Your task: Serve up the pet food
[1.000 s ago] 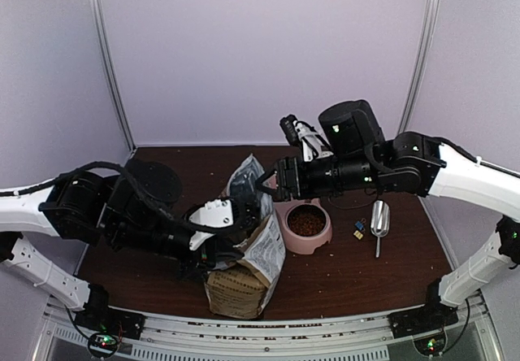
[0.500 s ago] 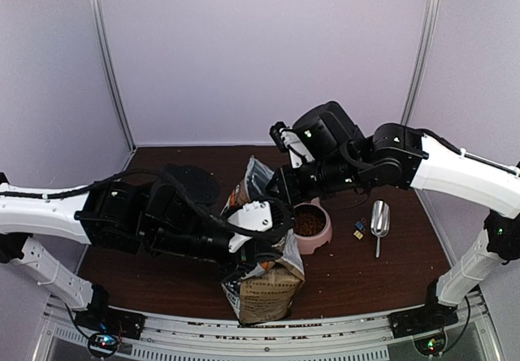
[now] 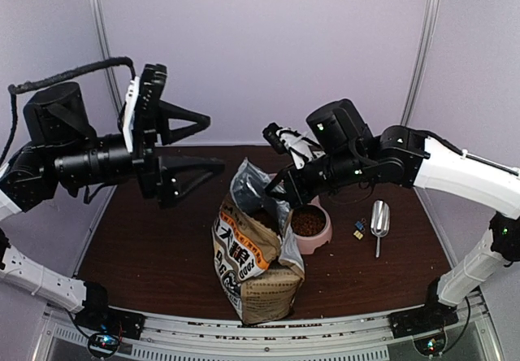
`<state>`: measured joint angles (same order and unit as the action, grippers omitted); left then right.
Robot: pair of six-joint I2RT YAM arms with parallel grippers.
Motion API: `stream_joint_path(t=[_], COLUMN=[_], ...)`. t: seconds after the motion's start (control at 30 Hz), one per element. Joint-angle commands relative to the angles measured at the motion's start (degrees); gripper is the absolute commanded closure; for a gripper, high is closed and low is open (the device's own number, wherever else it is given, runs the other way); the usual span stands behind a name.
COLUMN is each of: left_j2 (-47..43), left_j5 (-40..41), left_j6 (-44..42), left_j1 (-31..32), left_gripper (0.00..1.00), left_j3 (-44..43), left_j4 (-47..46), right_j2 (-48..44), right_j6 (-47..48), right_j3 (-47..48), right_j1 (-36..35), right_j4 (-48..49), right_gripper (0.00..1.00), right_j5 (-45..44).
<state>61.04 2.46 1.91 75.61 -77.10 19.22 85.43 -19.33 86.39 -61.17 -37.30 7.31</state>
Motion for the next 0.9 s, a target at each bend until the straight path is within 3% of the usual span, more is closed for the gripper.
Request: stream_joint_path(t=[0.0,0.17,0.37,0.53,0.67,0.77,0.87], left_j2=[-4.14,-7.85,-7.83,-4.83,-0.77,0.63,-0.44], left_j5=[-5.88,-18.2,-26.69,-28.1,-30.58,-30.87,-27.25], left_j6=[3.36,4.05,2.88,2.26,3.52,4.53,5.63], left_j1=[-10.4,-24.04,-31.77,-33.78,-34.01,-33.96,-34.31], left_gripper=[0.03,0.02,0.02,0.03,0.1,0.12,0.09], left_j3=[1.98,7.7,11.0,12.03,9.99,9.03,10.0], left_j4=[6.16,6.69,7.8,7.94,8.86,8.44,6.29], right_j2=[-2.56,-0.14,3.05,5.17,6.22,6.54,4.62], right_j6=[8.92,11.03,11.0,11.15,11.32,10.19,9.11], right_j3=[-0.98,1.92,7.55,9.98,10.15,10.36,9.19], right_j1=[2.43,4.72,7.09,8.39,9.57,10.47,10.51], right_j4=[11.93,13.41,13.84,13.69,11.89,8.91,6.87], right_gripper=[1.0,1.0,1.0,1.0,1.0,0.8,0.5], right_j5=[19.43,36.46,49.91,52.4,43.01,31.8,25.1])
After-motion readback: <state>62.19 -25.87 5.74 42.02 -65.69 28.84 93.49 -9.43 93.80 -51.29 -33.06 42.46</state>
